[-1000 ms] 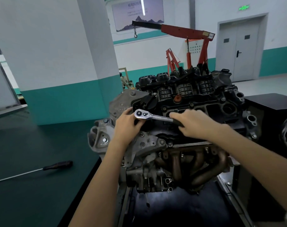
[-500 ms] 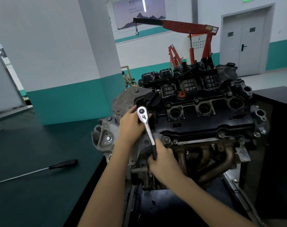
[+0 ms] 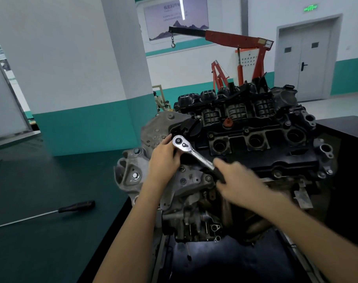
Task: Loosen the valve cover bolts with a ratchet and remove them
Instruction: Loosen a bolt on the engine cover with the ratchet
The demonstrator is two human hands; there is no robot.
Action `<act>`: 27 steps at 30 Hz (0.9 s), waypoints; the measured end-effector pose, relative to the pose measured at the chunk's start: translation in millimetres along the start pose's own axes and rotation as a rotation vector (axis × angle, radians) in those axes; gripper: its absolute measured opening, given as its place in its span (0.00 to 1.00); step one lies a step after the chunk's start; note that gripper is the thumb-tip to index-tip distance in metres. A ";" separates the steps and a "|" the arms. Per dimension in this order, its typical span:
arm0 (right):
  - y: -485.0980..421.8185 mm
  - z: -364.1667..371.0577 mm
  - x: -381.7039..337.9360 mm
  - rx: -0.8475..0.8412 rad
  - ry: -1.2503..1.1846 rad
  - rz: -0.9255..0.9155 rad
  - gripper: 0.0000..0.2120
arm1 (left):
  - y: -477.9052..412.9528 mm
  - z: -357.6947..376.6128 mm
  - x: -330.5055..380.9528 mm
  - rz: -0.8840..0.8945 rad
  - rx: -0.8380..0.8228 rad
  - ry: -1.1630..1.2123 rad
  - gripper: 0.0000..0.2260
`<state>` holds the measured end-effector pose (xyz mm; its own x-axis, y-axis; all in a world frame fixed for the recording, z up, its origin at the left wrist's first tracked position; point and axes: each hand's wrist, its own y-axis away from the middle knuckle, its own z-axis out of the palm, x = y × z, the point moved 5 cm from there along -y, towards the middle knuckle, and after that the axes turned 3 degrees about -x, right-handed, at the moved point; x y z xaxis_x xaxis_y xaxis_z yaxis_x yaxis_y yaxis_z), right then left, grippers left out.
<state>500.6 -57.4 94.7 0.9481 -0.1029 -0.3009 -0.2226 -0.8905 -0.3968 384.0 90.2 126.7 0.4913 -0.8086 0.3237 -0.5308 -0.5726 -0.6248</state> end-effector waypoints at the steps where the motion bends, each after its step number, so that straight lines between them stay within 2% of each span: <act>1: 10.1 19.3 -10.5 -0.023 -0.195 0.044 0.10 | -0.1 0.8 0.5 0.004 -0.009 -0.004 0.09; 3: 17.4 50.4 -34.6 0.003 -0.437 0.108 0.11 | 0.1 0.3 1.3 0.019 -0.005 0.001 0.07; 5: 15.6 71.4 -56.0 0.058 -0.538 0.154 0.15 | 1.8 -0.7 2.1 0.045 0.018 0.033 0.05; 8: 13.6 79.4 -59.7 0.052 -0.588 0.171 0.16 | 3.7 -1.5 2.6 0.065 0.042 0.099 0.04; 10: 12.6 66.8 -41.8 -0.022 -0.534 0.131 0.14 | 3.5 -3.6 4.5 0.101 0.037 0.127 0.07; 12: 9.6 42.6 -18.9 -0.098 -0.422 0.050 0.12 | 3.4 -5.7 6.6 0.141 0.017 0.130 0.13; 13: 5.0 27.2 -7.2 -0.115 -0.314 0.012 0.12 | 2.7 -5.4 6.0 0.147 0.008 0.110 0.13; 17: -32.5 -36.4 22.3 -0.058 0.369 -0.138 0.16 | -0.8 -3.1 1.8 0.098 0.053 0.059 0.08; 19: -45.7 -52.6 21.1 -0.039 0.492 -0.199 0.17 | 0.9 -4.2 3.8 0.074 0.096 0.081 0.08; 21: -42.0 -50.5 17.0 -0.006 0.451 -0.187 0.15 | 2.5 -5.4 4.4 0.034 0.118 0.072 0.07; 23: -22.2 -30.5 11.0 0.038 0.298 -0.103 0.11 | 2.3 -3.6 3.4 -0.004 0.114 0.051 0.06; 27: 13.3 40.7 -28.7 -0.040 -0.382 0.053 0.12 | -0.6 0.0 3.9 -0.019 0.065 0.008 0.06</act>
<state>461.1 -48.3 62.8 0.7811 0.0163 -0.6242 -0.2526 -0.9060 -0.3398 386.2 87.4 128.3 0.4950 -0.7989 0.3416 -0.4752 -0.5780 -0.6633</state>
